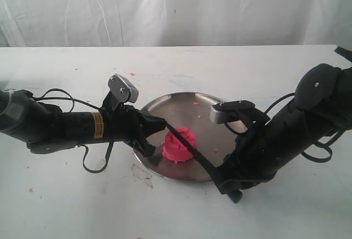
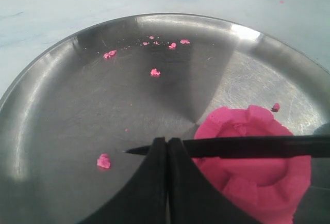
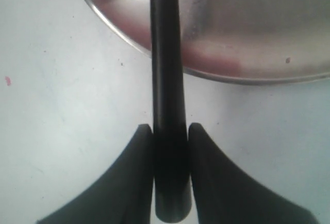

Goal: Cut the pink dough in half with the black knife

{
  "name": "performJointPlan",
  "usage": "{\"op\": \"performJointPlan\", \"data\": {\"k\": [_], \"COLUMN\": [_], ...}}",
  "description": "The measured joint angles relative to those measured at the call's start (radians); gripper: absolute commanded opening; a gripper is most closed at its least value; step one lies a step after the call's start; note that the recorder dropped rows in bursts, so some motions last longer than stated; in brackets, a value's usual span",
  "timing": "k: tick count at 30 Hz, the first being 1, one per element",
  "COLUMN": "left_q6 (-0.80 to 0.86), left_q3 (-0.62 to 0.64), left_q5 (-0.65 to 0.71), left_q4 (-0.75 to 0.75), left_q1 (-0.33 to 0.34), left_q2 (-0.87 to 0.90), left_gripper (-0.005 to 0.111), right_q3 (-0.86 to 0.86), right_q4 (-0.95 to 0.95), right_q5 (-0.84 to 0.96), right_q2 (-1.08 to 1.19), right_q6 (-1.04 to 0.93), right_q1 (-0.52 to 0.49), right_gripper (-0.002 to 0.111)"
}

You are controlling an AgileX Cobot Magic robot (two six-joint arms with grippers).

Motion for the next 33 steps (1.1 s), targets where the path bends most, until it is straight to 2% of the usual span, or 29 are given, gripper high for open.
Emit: {"op": "performJointPlan", "data": {"k": [5, 14, 17, 24, 28, 33], "left_q6": [0.000, -0.062, -0.071, -0.071, -0.071, -0.074], "left_q3": [0.000, 0.000, 0.000, 0.000, -0.009, -0.051], "left_q5": [-0.007, -0.063, -0.063, -0.093, -0.174, -0.184], "left_q4": [0.041, 0.110, 0.086, -0.075, -0.081, -0.019], "left_q1": [0.002, 0.033, 0.033, 0.033, 0.033, 0.033], "left_q2": [-0.023, -0.210, -0.183, -0.136, -0.070, -0.012], "left_gripper": [0.000, 0.000, 0.000, 0.000, 0.000, 0.000], "right_q3": [0.000, 0.000, 0.000, 0.000, 0.000, 0.000], "right_q4": [0.002, 0.002, 0.002, 0.002, 0.002, 0.002], "right_q5": [0.002, 0.004, 0.004, 0.004, 0.004, 0.004], "right_q2": [0.000, 0.000, 0.000, 0.000, 0.000, 0.000], "right_q6": [0.015, 0.023, 0.023, 0.025, 0.025, 0.025], "right_q1": [0.000, 0.000, 0.000, 0.000, 0.000, 0.000], "right_gripper": [0.000, 0.000, 0.000, 0.000, 0.000, 0.000]}}
